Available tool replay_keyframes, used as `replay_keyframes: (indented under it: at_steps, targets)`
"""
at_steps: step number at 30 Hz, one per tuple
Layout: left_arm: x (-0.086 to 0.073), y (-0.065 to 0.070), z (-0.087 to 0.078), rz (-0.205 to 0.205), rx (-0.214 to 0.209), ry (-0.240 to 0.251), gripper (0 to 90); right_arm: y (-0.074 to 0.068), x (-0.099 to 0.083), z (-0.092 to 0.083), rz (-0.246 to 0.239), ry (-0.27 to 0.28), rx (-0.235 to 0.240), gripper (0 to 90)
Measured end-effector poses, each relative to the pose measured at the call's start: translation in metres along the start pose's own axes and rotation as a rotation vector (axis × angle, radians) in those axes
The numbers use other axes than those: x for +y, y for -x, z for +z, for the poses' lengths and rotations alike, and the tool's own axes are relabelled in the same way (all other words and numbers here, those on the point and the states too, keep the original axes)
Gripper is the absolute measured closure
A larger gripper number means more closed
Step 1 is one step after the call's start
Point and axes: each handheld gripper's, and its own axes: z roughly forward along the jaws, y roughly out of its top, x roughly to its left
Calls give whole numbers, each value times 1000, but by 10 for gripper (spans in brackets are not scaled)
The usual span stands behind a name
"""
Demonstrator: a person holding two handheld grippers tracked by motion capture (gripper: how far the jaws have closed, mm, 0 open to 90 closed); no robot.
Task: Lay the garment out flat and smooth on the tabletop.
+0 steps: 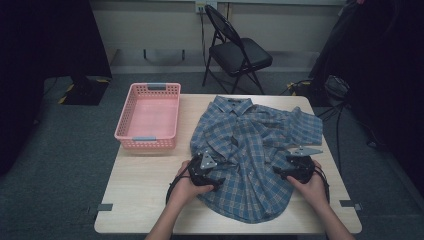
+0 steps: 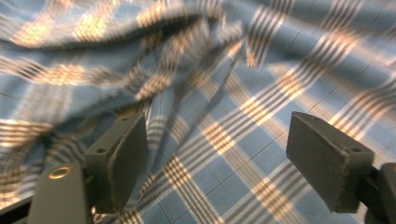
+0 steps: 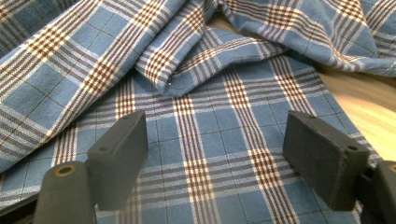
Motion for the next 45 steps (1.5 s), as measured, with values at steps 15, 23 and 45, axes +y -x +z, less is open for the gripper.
replay_keyframes:
  at_steps: [15, 23, 45]
  targets:
    - [50, -60, -18, -113, 167, 15, 300, 0, 0, 0, 0, 0, -1, 214]
    - [55, -95, 4, -200, 209, 3, 328, 0, 0, 0, 0, 0, -1, 214]
    - [83, -96, 11, -173, 117, -91, 880, 0, 0, 0, 0, 0, 0, 214]
